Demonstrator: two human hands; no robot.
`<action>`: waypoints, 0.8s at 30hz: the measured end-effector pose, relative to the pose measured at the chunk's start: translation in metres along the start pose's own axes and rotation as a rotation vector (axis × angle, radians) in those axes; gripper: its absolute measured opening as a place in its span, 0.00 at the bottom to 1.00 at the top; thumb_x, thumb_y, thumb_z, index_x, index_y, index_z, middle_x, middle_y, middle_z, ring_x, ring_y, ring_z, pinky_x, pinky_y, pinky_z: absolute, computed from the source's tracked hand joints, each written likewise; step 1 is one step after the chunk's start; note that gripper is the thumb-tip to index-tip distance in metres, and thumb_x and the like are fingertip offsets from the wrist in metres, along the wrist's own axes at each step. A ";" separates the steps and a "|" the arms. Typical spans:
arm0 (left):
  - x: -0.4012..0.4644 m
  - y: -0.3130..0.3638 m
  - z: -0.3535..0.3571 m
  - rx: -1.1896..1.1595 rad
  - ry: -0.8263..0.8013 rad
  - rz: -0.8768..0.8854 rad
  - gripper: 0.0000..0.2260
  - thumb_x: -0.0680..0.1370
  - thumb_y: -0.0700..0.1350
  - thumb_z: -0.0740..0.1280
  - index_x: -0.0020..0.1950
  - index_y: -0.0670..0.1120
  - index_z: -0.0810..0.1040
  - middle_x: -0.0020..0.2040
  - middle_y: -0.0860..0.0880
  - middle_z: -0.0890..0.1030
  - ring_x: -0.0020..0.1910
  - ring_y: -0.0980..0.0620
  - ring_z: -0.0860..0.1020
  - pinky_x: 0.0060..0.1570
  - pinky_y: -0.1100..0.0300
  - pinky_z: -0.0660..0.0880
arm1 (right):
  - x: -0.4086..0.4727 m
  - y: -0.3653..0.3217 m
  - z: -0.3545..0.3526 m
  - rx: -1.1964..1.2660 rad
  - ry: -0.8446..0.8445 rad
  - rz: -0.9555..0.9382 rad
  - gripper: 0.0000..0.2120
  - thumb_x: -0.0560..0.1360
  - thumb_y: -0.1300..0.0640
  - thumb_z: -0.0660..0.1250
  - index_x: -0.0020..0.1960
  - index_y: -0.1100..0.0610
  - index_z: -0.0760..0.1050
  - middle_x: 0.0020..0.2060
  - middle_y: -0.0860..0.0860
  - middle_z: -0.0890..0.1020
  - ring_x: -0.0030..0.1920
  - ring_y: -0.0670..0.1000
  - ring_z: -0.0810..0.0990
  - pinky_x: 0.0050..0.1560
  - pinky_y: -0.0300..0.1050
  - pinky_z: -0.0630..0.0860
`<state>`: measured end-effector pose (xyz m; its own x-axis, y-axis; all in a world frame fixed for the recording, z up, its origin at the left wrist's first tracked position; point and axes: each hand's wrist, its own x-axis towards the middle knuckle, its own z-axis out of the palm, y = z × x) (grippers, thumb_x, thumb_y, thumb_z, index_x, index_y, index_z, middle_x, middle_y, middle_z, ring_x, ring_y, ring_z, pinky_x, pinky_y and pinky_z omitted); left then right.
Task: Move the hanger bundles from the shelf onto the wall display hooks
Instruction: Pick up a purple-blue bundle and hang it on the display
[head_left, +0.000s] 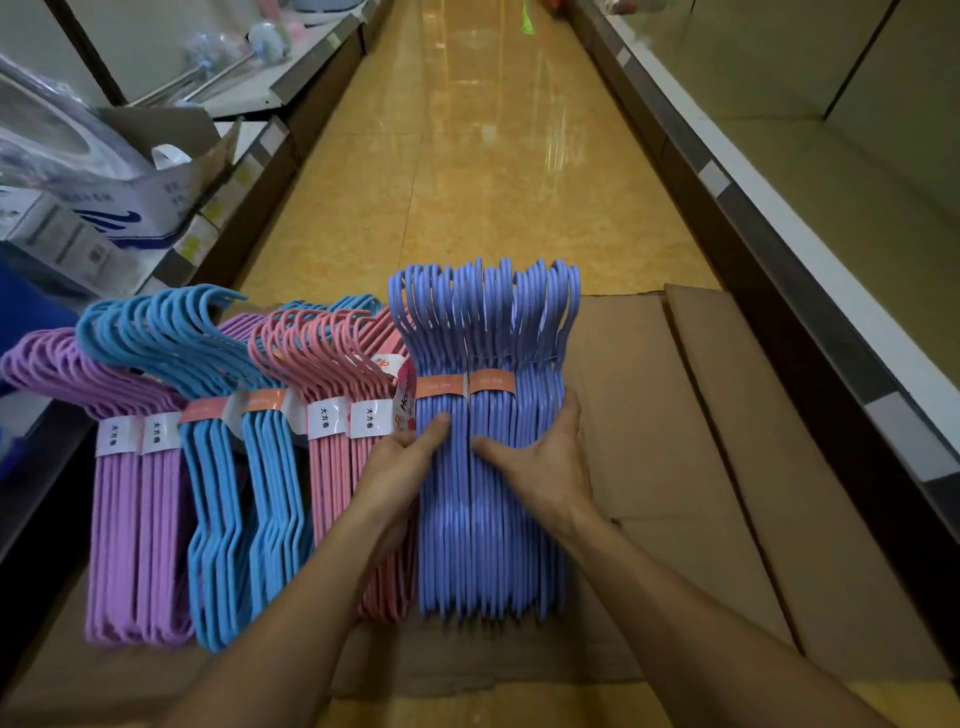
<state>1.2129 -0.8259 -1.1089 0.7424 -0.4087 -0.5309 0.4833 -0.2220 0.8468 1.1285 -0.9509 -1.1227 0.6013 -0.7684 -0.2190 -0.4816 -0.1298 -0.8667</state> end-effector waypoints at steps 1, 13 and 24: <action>0.001 -0.002 0.000 -0.061 -0.037 -0.016 0.14 0.78 0.56 0.69 0.52 0.45 0.82 0.45 0.50 0.88 0.41 0.54 0.86 0.31 0.64 0.80 | 0.001 0.001 0.000 0.059 0.002 0.014 0.55 0.62 0.42 0.81 0.78 0.52 0.53 0.71 0.52 0.70 0.68 0.55 0.73 0.64 0.53 0.74; 0.013 -0.017 0.004 -0.190 -0.095 -0.014 0.18 0.74 0.39 0.75 0.62 0.48 0.77 0.48 0.47 0.87 0.45 0.45 0.86 0.37 0.51 0.82 | 0.008 -0.001 0.007 0.253 -0.004 0.132 0.32 0.66 0.47 0.80 0.57 0.50 0.61 0.49 0.46 0.75 0.46 0.46 0.78 0.34 0.34 0.70; 0.001 -0.017 0.011 -0.191 -0.165 0.065 0.19 0.75 0.34 0.72 0.61 0.51 0.77 0.52 0.46 0.86 0.49 0.44 0.86 0.41 0.50 0.83 | -0.002 -0.004 -0.004 0.199 0.039 0.087 0.34 0.67 0.42 0.77 0.64 0.53 0.66 0.52 0.48 0.78 0.51 0.52 0.80 0.49 0.51 0.80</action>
<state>1.2001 -0.8321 -1.1232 0.6964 -0.5589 -0.4501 0.5280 -0.0258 0.8489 1.1265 -0.9514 -1.1168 0.5359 -0.7957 -0.2822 -0.3929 0.0607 -0.9176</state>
